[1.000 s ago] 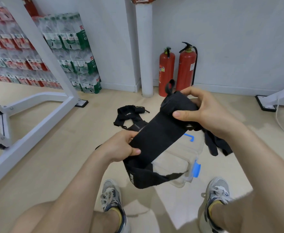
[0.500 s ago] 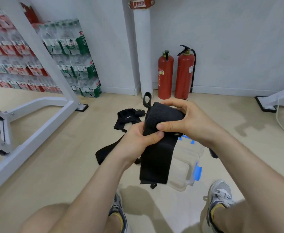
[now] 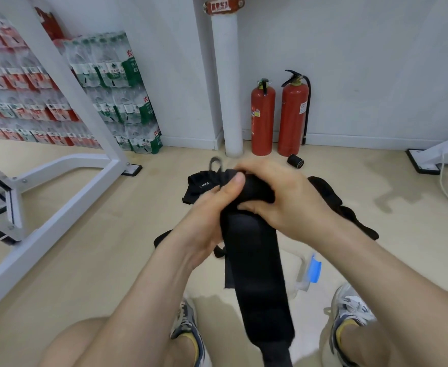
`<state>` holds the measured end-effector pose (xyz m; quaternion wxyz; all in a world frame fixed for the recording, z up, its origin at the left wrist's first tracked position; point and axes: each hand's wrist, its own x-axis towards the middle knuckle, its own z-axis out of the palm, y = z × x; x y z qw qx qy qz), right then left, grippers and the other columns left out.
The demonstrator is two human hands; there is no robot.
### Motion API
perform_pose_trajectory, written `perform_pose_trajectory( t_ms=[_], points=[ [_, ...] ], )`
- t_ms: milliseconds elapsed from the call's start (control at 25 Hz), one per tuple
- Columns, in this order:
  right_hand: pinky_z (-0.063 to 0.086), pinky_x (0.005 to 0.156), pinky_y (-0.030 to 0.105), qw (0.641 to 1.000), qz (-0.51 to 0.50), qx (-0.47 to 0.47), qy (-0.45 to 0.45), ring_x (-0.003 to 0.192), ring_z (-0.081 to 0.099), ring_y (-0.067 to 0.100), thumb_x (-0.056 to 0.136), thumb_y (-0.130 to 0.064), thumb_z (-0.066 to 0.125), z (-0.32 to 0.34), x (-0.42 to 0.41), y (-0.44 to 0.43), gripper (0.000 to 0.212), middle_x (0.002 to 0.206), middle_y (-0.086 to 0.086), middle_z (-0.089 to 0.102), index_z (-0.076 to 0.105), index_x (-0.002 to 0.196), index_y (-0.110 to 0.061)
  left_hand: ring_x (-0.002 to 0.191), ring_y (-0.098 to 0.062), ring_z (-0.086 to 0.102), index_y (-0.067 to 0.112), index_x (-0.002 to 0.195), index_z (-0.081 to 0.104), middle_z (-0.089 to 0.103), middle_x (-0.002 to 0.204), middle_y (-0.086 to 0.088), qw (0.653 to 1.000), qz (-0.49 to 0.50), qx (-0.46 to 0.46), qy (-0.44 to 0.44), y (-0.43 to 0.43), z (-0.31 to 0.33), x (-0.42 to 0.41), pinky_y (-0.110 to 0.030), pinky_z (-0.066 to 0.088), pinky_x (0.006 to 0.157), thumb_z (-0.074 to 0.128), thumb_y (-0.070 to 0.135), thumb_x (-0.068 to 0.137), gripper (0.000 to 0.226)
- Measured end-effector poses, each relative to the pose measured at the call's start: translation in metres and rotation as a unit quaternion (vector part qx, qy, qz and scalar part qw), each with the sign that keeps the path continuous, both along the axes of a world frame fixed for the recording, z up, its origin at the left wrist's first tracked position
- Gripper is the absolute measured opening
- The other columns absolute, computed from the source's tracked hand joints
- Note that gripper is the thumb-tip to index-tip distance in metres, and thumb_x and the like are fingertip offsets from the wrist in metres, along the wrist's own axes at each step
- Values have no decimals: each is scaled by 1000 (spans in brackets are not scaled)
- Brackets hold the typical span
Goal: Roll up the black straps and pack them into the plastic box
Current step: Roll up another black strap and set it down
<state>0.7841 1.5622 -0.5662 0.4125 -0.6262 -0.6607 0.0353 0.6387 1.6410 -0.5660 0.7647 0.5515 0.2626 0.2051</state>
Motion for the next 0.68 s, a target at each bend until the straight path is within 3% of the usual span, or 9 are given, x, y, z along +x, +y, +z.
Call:
perform_pose_trajectory(
  t_ms=[80, 240, 360, 480, 600, 680],
  points=[
    [53, 81, 41, 999, -23, -13, -47, 103, 63, 21, 80, -24, 77, -3, -10, 0, 54, 117, -5, 64, 55, 129, -23, 102, -20, 72, 11, 114, 68, 76, 107, -8, 996, 60, 52, 45, 0, -2, 4, -35, 55, 87, 73, 63, 69, 69],
    [47, 83, 28, 990, 14, -140, -3, 105, 56, 10, 85, -34, 74, 5, -8, -1, 58, 124, -10, 55, 43, 133, -26, 93, -21, 74, 8, 109, 69, 76, 98, -10, 989, 89, 96, 72, 0, -12, 5, -25, 55, 70, 61, 41, 92, 38],
    [47, 67, 16, 947, 90, -245, 187, 84, 58, -3, 91, -26, 70, 19, 8, -7, 45, 108, -9, 61, 50, 131, -25, 101, -21, 72, 14, 110, 70, 76, 103, -8, 989, 47, 128, 52, 2, -13, 0, -28, 56, 79, 59, 33, 97, 25],
    [47, 55, 20, 932, 94, -259, 234, 69, 55, -2, 90, -23, 70, 22, 19, -11, 39, 91, -10, 63, 60, 127, -27, 109, -22, 69, 17, 116, 68, 73, 113, -8, 992, 5, 118, 33, 2, -13, -3, -37, 55, 92, 63, 41, 90, 35],
    [52, 69, 16, 951, 73, -198, 227, 80, 64, -3, 83, -20, 78, 19, 15, -8, 40, 96, -14, 70, 66, 121, -25, 109, -22, 69, 21, 117, 68, 73, 114, -6, 995, 39, 72, 55, 0, -11, 2, -44, 53, 98, 72, 58, 78, 54],
    [50, 84, 15, 973, 52, -173, 142, 97, 64, -3, 78, -22, 83, 13, 9, -7, 47, 106, -16, 70, 65, 121, -26, 103, -21, 72, 23, 111, 70, 76, 106, -4, 994, 69, 59, 65, -3, -10, 6, -43, 55, 95, 75, 61, 72, 55]
  ],
)
